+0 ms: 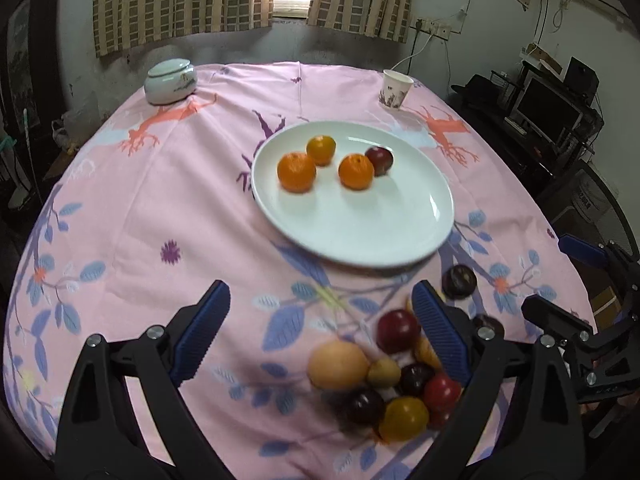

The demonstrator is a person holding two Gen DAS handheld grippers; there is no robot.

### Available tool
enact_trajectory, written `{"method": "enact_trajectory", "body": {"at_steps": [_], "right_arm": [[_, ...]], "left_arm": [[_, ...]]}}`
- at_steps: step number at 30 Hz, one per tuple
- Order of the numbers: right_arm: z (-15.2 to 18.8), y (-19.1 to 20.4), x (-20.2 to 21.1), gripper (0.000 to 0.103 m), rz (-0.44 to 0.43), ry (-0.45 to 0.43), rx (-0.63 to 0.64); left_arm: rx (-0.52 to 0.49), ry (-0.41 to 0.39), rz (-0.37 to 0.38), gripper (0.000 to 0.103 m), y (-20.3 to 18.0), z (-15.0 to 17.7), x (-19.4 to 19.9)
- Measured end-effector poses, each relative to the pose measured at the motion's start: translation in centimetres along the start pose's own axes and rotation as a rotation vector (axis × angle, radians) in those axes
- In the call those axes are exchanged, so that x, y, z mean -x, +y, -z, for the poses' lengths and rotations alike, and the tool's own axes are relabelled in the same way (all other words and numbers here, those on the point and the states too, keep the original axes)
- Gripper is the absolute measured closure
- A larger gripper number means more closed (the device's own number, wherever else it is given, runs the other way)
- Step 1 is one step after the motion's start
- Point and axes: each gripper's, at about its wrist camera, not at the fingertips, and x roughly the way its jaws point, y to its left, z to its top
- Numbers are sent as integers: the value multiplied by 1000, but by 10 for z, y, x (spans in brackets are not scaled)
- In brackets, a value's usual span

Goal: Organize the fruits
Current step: 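Place both oranges on the white plate and open both tools, then grasp a dark red plum with the left tool while the right tool grasps the speckled yellow fruit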

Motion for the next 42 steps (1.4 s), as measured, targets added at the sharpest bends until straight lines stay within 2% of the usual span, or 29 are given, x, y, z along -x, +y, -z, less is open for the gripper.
{"method": "enact_trajectory", "body": {"at_steps": [6,10,15,16,18,20,25,28,32,33,34,37,42], "right_arm": [[57,3,17,1,-14,37,-97],[71,9,23,1,-42,47,-105],[80,30,24,1,-146,58,-59],[81,32,23,5,-180,55,-61],[83,34,16,40,-224,81,-74],[83,32,6,48,-214,114,-90],[83,32,-8,48,-165,151,-80],[84,36,-24,48,-120,209,-48],[74,27,-35,50,-135,193,-56],[73,23,-38,58,-172,206,-74],[72,19,-38,59,-184,217,-97],[77,21,-21,59,-137,192,-73],[94,22,6,59,-114,178,-70]], "left_arm": [[12,53,-5,9,1,54,4],[-3,63,-26,9,0,71,7],[-9,61,-57,9,2,79,12],[-11,63,-62,9,3,80,12],[-10,69,-74,9,6,82,11],[-5,77,-74,9,9,84,9],[-12,95,-72,9,12,89,6],[-30,107,-61,9,10,91,3],[-31,125,-51,9,9,92,-2],[-27,131,-42,9,10,93,-4],[-23,137,-35,9,11,93,-6],[-15,150,-33,9,14,94,-11],[-28,167,-68,9,10,96,-31]]}}
